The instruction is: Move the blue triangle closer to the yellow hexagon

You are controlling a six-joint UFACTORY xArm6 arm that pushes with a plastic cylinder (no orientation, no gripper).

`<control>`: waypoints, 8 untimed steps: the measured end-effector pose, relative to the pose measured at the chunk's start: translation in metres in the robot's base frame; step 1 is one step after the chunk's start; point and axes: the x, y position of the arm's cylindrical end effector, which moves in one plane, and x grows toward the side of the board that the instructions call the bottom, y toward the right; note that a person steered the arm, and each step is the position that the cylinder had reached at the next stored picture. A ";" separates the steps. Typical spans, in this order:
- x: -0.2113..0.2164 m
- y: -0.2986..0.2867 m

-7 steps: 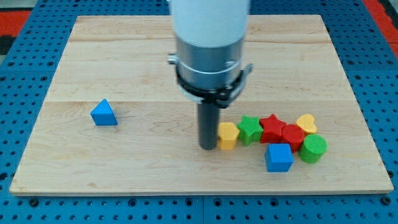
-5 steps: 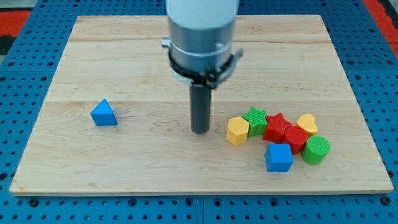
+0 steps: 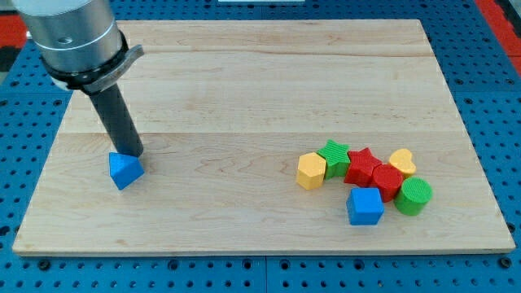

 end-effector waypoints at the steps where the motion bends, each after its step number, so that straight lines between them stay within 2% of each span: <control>1: -0.006 -0.057; 2: 0.037 -0.036; 3: 0.035 0.065; 4: 0.011 0.106; 6: -0.036 0.101; 7: -0.041 0.135; 8: -0.017 0.145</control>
